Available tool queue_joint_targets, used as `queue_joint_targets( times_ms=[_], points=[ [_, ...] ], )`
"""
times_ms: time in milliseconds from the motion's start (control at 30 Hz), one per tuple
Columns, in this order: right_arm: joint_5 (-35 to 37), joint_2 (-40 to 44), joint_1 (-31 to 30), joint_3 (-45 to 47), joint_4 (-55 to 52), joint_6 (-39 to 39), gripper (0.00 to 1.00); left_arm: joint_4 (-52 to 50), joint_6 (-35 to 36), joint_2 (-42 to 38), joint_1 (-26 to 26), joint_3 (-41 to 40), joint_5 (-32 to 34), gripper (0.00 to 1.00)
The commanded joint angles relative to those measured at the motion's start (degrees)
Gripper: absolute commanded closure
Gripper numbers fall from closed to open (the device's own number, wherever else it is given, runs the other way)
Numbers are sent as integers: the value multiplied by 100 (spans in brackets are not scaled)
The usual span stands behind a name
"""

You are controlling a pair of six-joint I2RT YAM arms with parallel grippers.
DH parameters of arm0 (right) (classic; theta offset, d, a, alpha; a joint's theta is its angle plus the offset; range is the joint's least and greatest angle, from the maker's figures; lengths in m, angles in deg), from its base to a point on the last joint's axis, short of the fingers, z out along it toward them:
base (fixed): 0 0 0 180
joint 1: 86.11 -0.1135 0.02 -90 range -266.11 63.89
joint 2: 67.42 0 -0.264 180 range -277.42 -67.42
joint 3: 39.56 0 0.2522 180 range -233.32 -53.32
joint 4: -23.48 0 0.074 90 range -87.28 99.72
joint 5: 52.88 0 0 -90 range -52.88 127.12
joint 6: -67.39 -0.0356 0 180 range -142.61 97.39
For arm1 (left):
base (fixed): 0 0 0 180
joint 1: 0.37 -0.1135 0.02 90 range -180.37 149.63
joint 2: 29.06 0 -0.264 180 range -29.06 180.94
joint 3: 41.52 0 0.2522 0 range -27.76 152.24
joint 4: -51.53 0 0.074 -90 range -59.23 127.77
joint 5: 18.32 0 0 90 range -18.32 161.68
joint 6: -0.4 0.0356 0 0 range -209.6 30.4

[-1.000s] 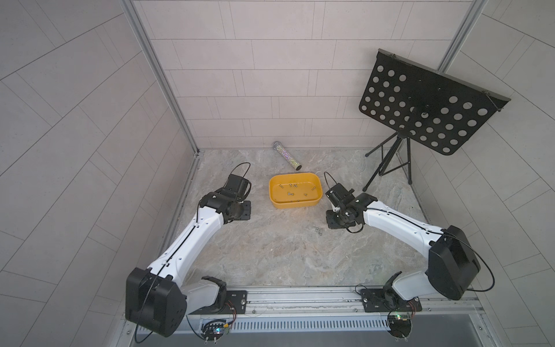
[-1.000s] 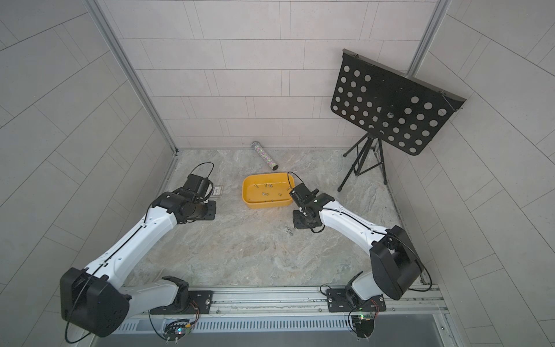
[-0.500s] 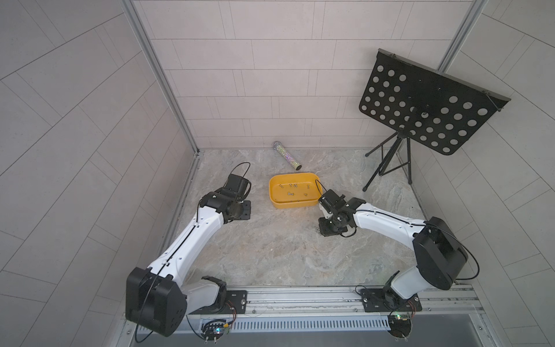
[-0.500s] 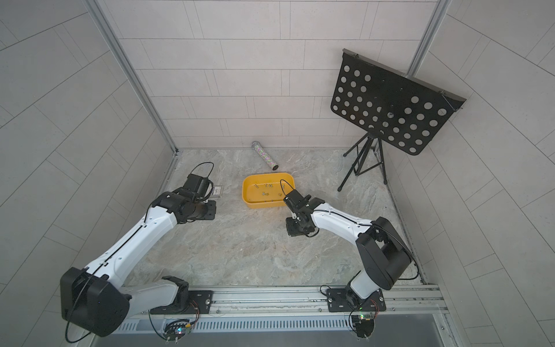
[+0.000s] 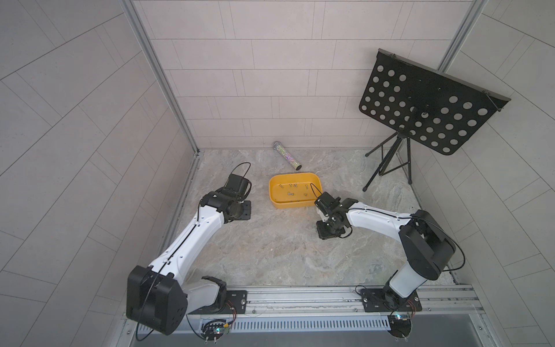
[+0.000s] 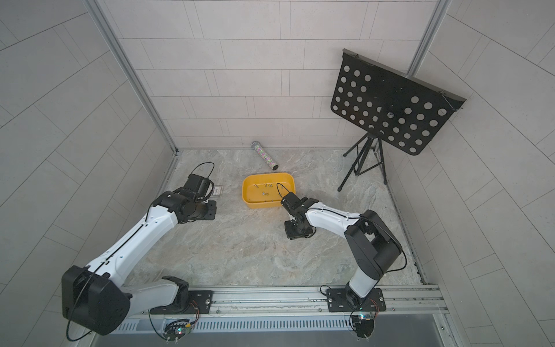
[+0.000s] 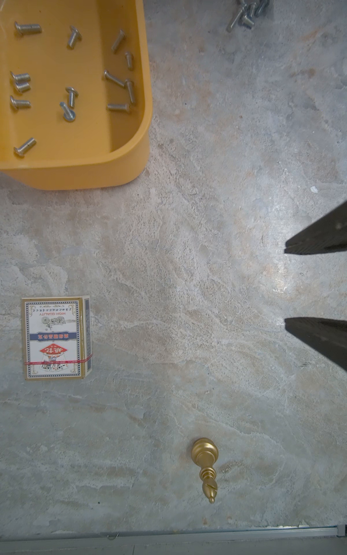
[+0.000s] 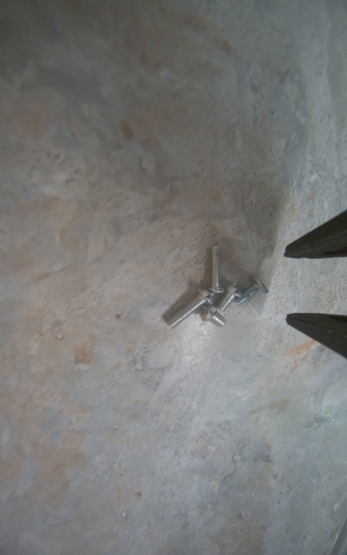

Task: Put the screws on the desktop into the storage box
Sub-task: Pick up the screw from the center of the board.

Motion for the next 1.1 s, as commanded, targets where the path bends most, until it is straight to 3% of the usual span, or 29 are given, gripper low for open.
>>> queue_joint_targets(
  times_ms=[0,1067],
  points=[
    [89,-117,-36,-198,-112,119,65,-37,6,12,-62,-43,-30,57],
    [86,-409,-71,-441,-213,225,60,-9,44,-7,-124,-54,-142,57]
  ],
)
